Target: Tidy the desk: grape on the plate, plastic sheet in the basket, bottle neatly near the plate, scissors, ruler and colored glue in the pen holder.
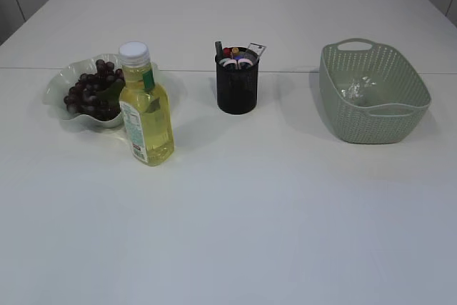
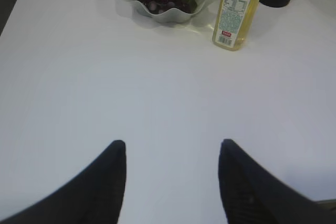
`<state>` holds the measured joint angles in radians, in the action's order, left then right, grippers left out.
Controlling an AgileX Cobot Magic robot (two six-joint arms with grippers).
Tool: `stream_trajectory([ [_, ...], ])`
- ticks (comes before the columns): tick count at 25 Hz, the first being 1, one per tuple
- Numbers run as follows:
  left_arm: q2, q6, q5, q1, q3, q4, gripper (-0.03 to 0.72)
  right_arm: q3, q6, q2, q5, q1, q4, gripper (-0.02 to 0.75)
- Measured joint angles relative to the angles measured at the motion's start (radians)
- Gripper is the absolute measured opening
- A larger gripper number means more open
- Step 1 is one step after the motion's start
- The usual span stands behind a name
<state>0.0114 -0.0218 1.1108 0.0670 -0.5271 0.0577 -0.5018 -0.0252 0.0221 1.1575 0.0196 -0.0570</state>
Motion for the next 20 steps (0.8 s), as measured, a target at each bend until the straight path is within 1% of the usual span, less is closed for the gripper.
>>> stream_trajectory([
  [20, 0.0, 0.0, 0.0, 0.0, 0.0, -0.003, 0.412, 0.0, -0.001, 0.0, 0.0, 0.0, 0.0, 0.396],
])
